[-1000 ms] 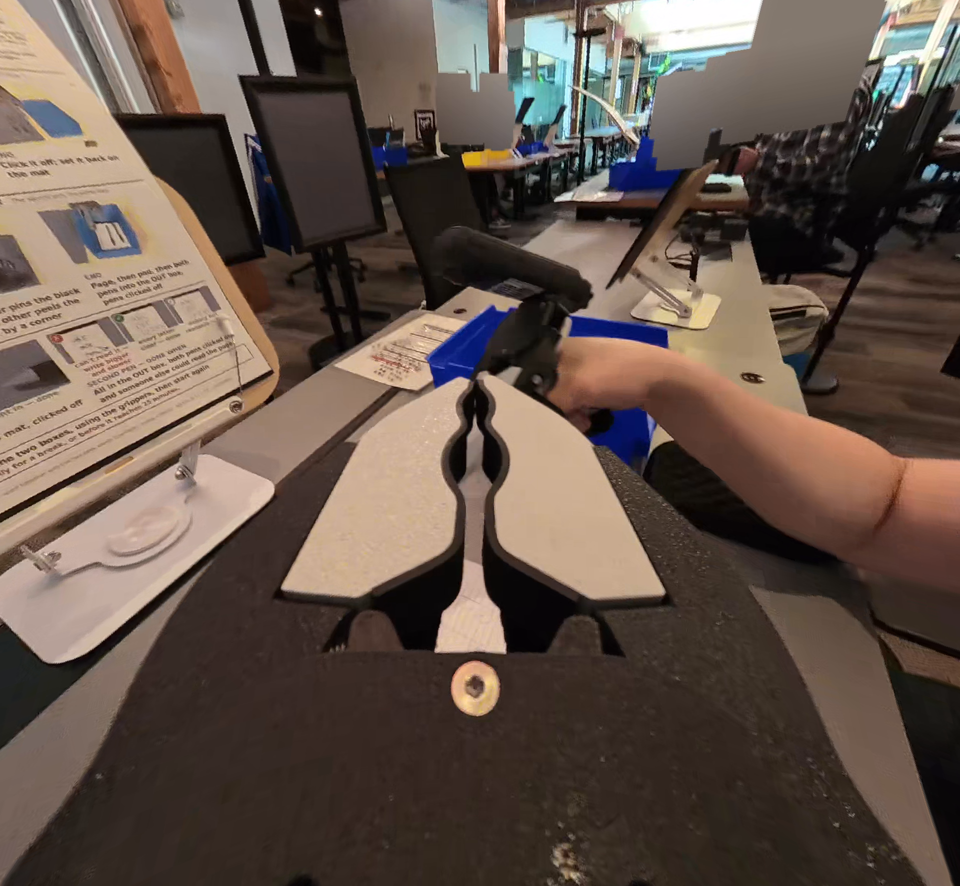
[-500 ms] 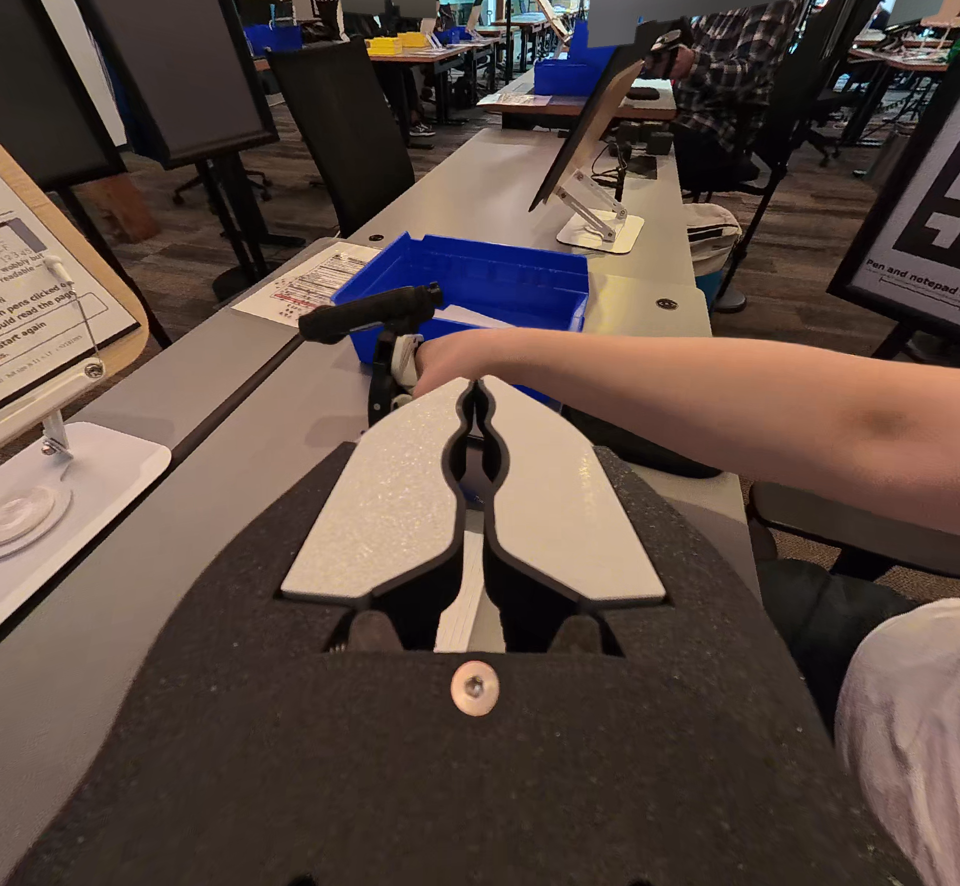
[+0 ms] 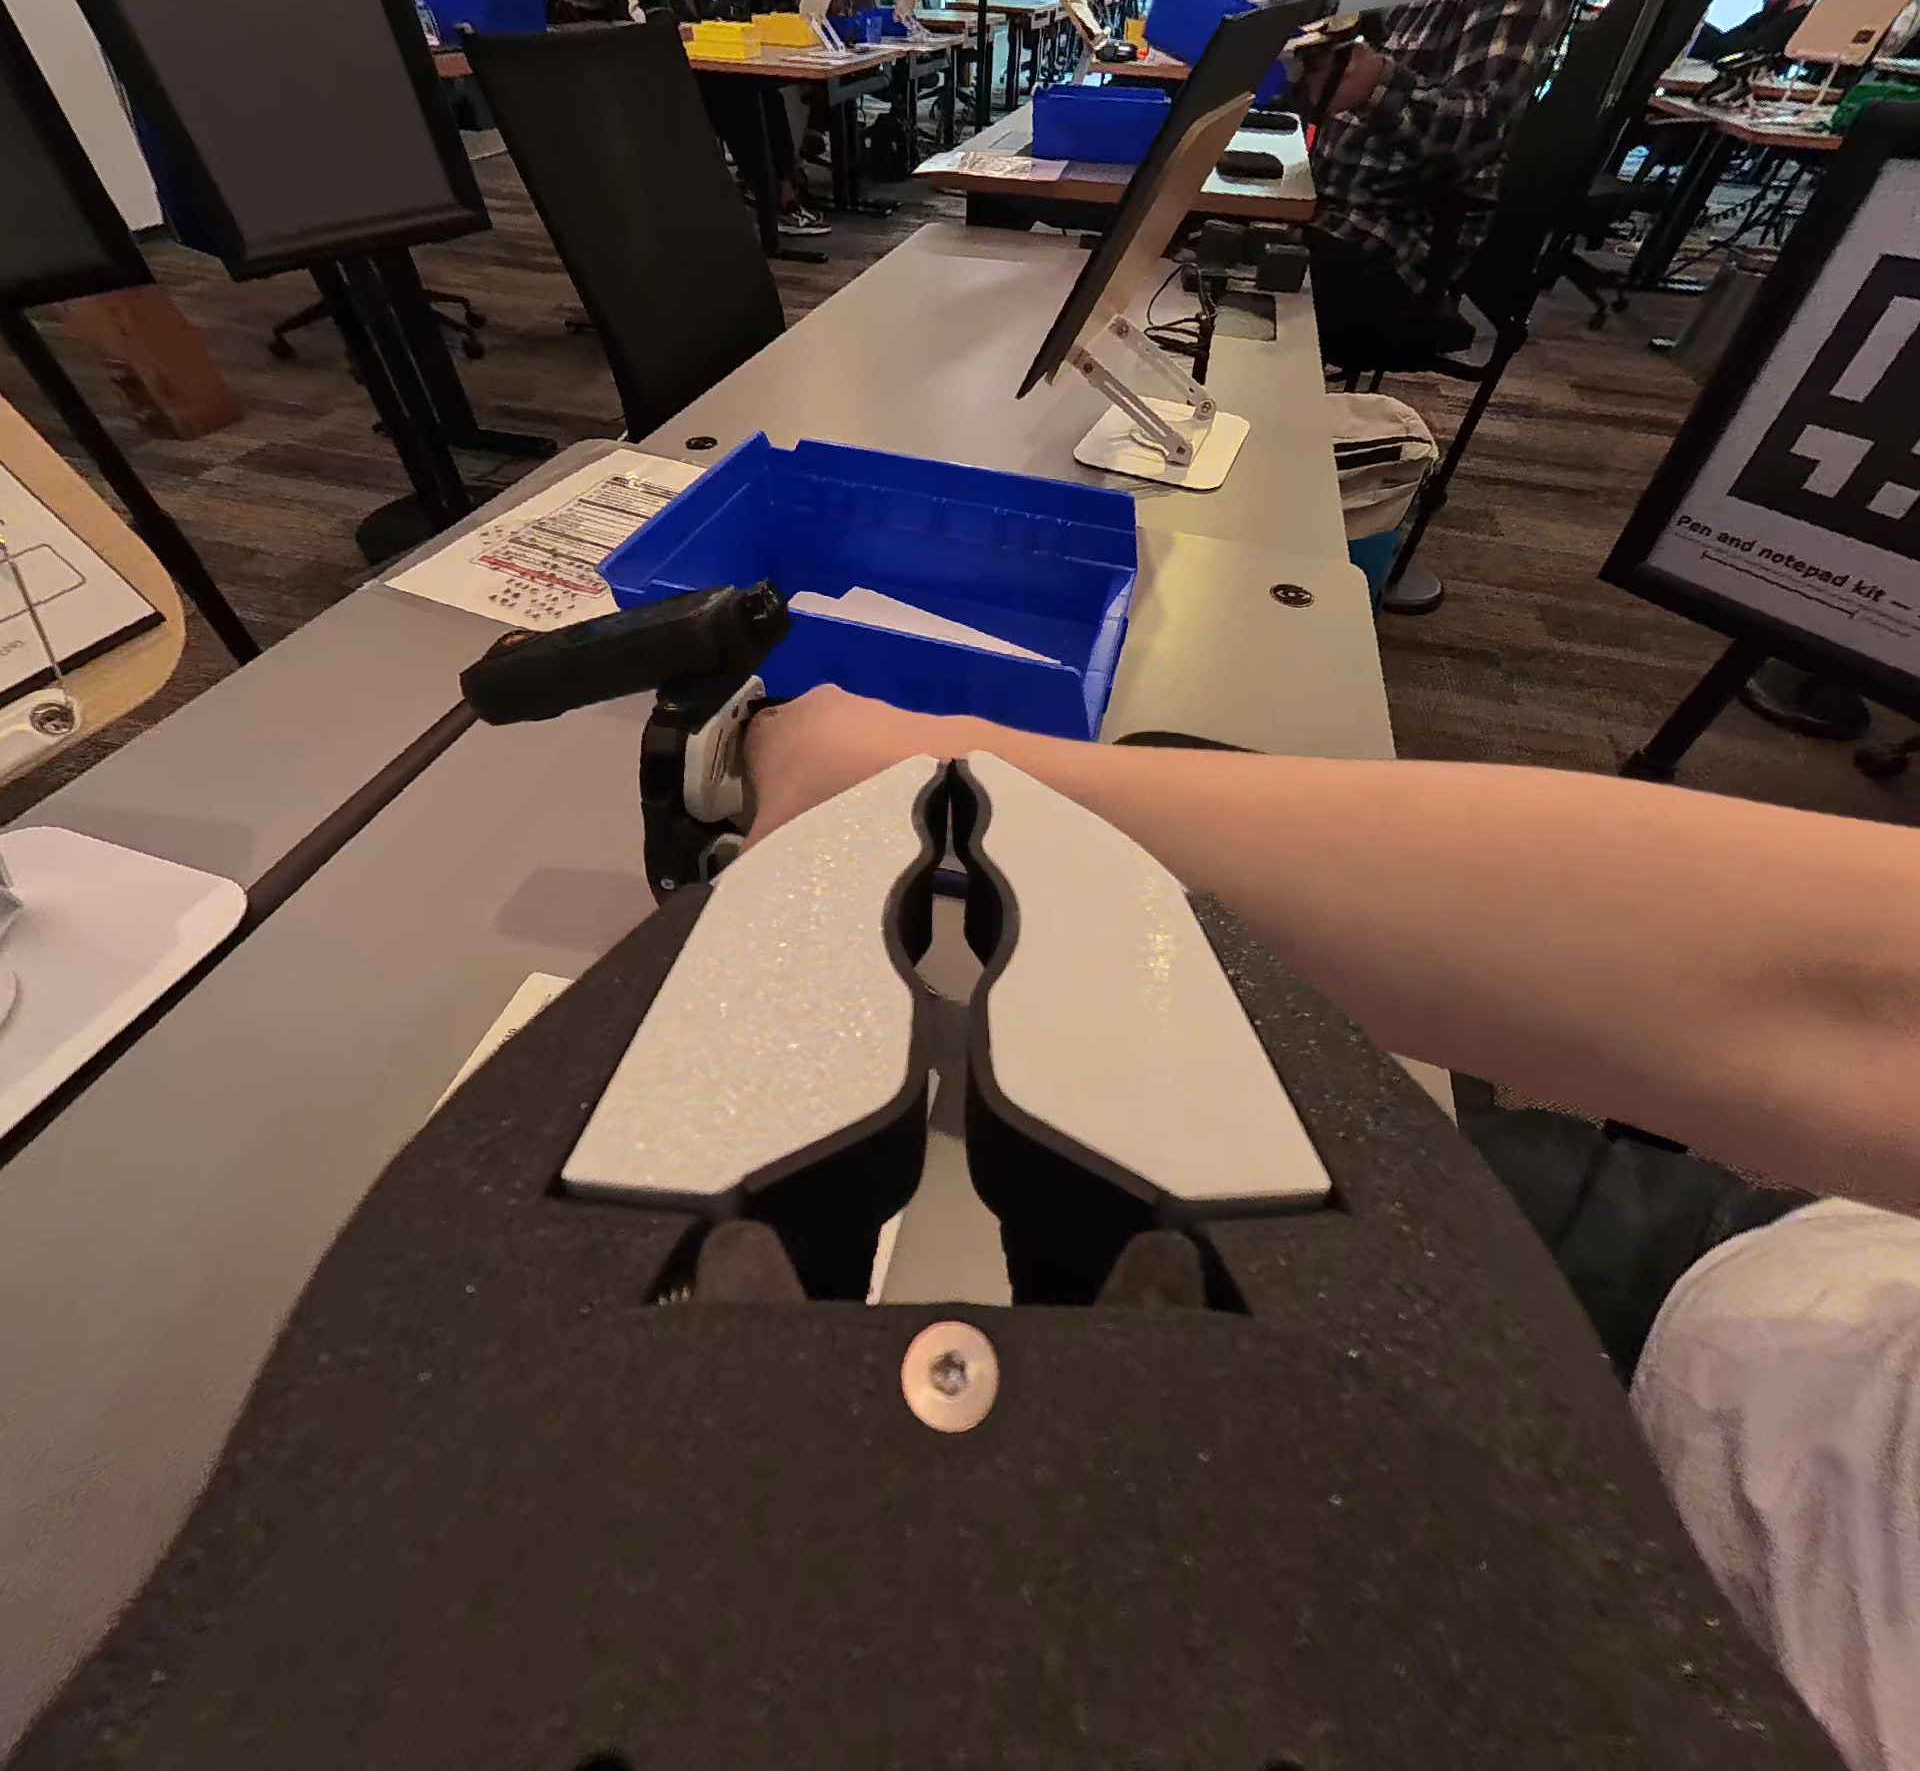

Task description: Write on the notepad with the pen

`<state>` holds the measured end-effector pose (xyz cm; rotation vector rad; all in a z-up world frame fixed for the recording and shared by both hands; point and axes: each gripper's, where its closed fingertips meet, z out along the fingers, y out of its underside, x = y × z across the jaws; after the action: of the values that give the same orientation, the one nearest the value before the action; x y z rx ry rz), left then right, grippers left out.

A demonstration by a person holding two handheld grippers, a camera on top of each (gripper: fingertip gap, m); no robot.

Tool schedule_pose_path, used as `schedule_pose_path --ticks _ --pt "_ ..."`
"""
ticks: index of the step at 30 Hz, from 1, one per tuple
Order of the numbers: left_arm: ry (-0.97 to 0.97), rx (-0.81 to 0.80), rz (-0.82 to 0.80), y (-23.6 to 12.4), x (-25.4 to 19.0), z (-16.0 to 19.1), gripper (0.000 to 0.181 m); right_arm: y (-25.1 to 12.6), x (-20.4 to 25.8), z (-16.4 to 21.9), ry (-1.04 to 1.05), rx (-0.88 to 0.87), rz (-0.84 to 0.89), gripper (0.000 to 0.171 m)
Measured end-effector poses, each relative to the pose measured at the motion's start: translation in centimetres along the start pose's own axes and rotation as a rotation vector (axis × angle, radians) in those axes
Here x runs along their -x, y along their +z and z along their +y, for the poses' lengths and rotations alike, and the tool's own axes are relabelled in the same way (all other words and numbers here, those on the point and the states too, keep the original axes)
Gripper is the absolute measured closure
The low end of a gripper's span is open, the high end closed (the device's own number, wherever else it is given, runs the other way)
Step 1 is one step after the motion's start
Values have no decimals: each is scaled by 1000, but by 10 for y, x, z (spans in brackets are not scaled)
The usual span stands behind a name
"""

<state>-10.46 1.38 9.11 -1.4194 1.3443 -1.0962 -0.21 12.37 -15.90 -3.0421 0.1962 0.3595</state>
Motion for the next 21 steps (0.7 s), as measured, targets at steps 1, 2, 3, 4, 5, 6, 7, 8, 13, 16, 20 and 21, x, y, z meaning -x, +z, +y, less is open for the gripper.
schedule_pose_path --ticks 1,2,3,4,5,6,7,8,13,16,20,21 --pt "-5 -5 -5 0 2 0 181 0 0 0 -4 -7 13 167" --pt "-10 -11 -11 0 3 -1 181 0 0 0 -13 -14 25 167" --pt "-15 -18 -18 -1 6 -1 181 0 0 -1 -18 -23 33 167" --pt "-16 -25 -29 -3 9 -3 181 0 0 -1 -19 -29 38 167" --pt "-17 -33 -46 -6 13 -4 181 0 0 -1 -23 -32 41 167" --pt "-17 -40 -65 -11 18 -6 181 0 0 -1 -24 -36 41 167" --pt "-18 -49 -85 -16 24 -8 181 0 0 -1 -24 -39 39 167" --pt "-20 -61 -105 -22 29 -11 181 0 0 -1 -24 -44 33 167" --pt "-62 -131 -159 -55 53 -24 181 0 0 -1 18 -64 -19 167" --pt "-69 -140 -183 -68 62 -26 181 0 0 -1 37 -54 -23 167" --pt "-52 -135 -228 -77 69 -27 181 0 -1 -1 25 -40 31 167" --pt "-47 -136 -235 -78 70 -27 181 0 0 -1 22 -42 45 167"
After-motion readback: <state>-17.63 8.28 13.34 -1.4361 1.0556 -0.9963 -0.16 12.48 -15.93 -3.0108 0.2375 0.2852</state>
